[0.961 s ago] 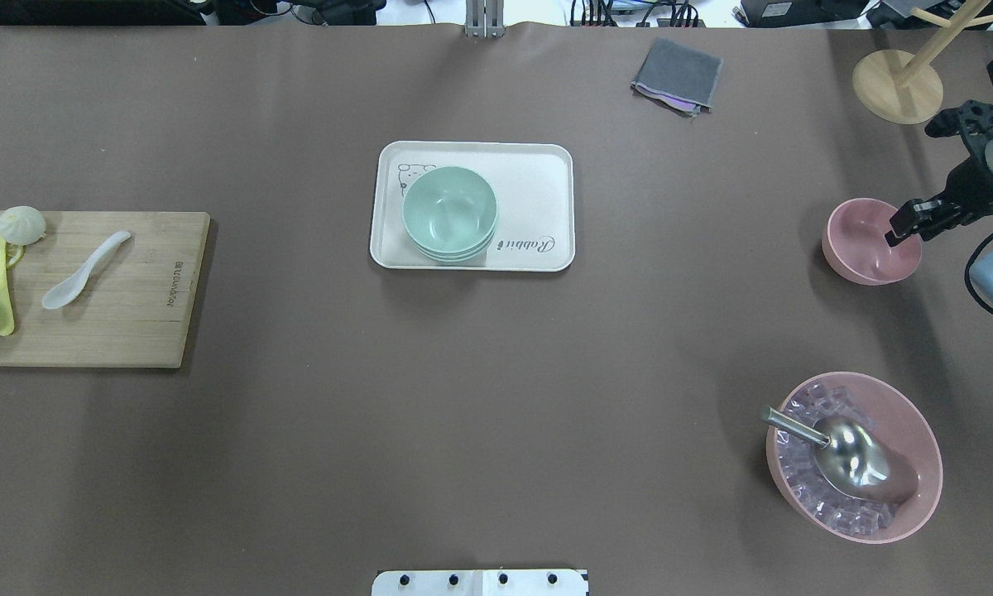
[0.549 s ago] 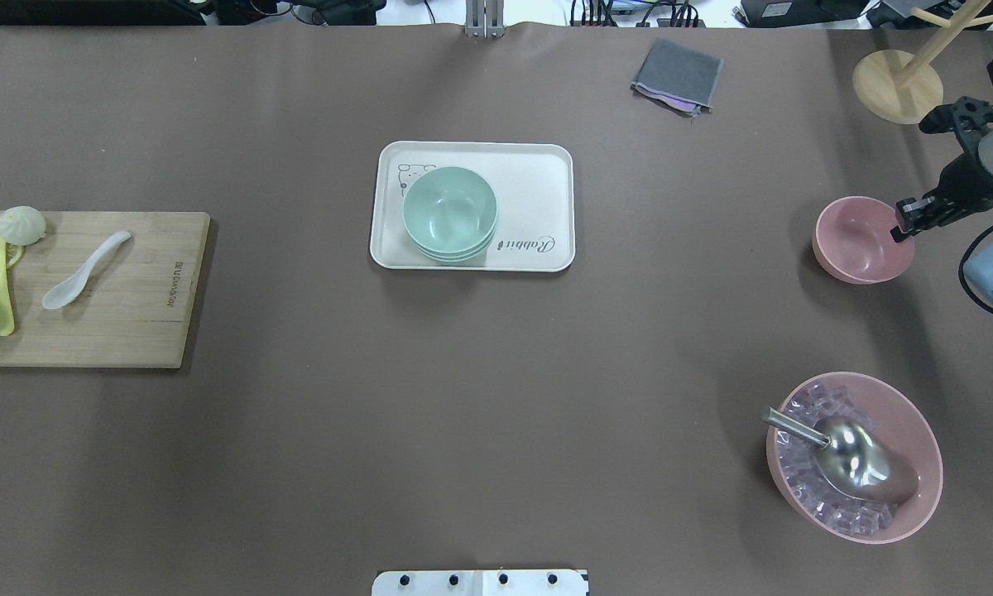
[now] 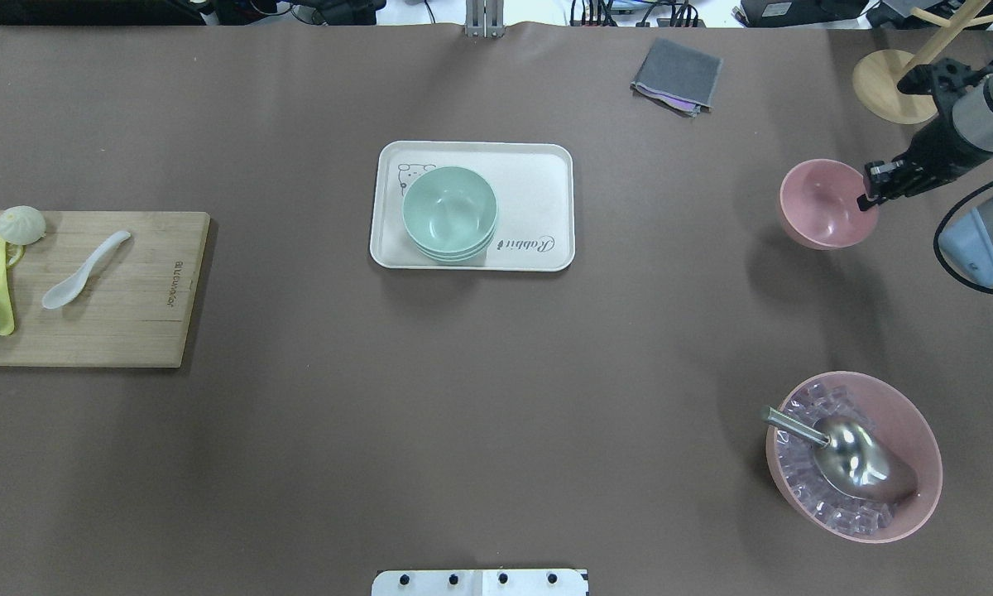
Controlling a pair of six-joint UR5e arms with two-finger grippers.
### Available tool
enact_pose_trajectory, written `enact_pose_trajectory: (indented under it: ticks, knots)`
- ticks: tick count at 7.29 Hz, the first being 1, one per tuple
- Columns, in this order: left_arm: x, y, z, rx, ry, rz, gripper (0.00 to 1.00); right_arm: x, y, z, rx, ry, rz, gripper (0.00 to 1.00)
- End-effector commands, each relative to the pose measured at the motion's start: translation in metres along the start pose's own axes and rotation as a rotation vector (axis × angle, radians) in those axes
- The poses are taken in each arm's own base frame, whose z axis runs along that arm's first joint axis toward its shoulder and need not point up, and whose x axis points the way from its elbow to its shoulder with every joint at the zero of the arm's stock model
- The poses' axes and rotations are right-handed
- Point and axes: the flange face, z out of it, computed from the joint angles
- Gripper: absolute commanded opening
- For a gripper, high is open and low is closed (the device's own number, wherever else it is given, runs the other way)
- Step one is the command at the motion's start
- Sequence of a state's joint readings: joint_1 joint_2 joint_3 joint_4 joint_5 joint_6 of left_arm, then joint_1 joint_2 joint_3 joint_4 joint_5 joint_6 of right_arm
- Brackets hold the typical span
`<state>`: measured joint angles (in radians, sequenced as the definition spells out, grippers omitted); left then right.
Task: Stack pink bowl on green and place spoon
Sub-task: 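Carry the pink bowl with the right gripper over the green bowl on the tray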
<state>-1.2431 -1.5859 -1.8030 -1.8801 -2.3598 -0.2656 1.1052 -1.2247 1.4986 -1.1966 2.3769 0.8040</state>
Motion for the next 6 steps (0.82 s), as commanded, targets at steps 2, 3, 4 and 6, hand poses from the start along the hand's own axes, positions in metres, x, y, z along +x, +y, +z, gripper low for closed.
enact_pose_trajectory:
  ticks: [2,3,4,6]
  knots:
    - [0.033,-0.005,0.051,-0.041,-0.096,0.102,0.95,-0.219,0.068,-0.001,-0.009,-0.095,0.194,0.0]
    - [0.033,-0.005,0.059,-0.054,-0.094,0.104,0.93,-0.3,0.088,0.005,0.003,-0.1,0.258,0.0]
    - [0.027,-0.003,0.069,-0.053,-0.09,0.109,0.93,-0.337,0.102,0.012,0.009,-0.076,0.262,0.0]
    - [0.024,-0.002,0.078,-0.041,-0.075,0.114,0.93,-0.393,0.099,0.04,0.032,-0.056,0.293,0.0]
